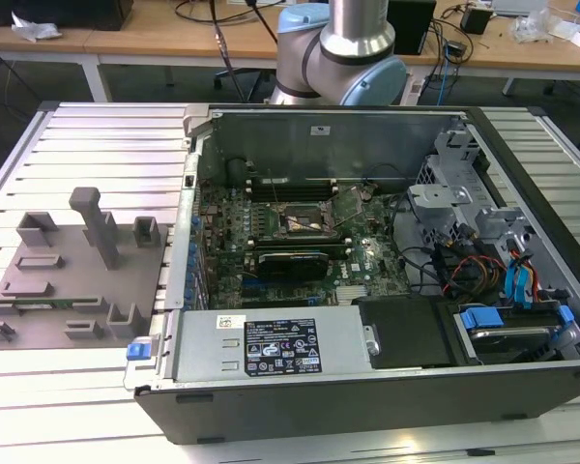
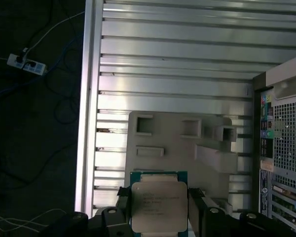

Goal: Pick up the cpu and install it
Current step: 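Pick up the cpu and move it towards the insertion slot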

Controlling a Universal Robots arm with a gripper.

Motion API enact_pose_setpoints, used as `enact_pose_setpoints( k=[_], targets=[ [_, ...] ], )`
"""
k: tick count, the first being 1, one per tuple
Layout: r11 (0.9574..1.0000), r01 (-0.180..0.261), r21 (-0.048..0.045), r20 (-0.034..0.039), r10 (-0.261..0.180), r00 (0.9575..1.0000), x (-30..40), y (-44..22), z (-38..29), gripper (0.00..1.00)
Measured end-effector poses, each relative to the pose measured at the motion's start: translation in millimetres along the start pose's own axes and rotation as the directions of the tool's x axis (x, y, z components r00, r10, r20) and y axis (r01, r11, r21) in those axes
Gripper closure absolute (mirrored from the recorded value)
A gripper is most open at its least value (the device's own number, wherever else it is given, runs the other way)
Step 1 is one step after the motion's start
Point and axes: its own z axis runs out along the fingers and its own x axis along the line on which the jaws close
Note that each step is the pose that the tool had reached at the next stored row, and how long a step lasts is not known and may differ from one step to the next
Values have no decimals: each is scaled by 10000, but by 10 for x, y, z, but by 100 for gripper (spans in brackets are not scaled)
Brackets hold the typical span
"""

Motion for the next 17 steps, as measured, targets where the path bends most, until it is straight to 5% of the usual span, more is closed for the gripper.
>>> enact_pose_setpoints(
  k=[7,17],
  targets=[
    [10000,0,0,-1,0,10000,-39,1,-41,45],
    [10000,-1,-1,-3,1,10000,-483,-19,-29,45]
  ],
)
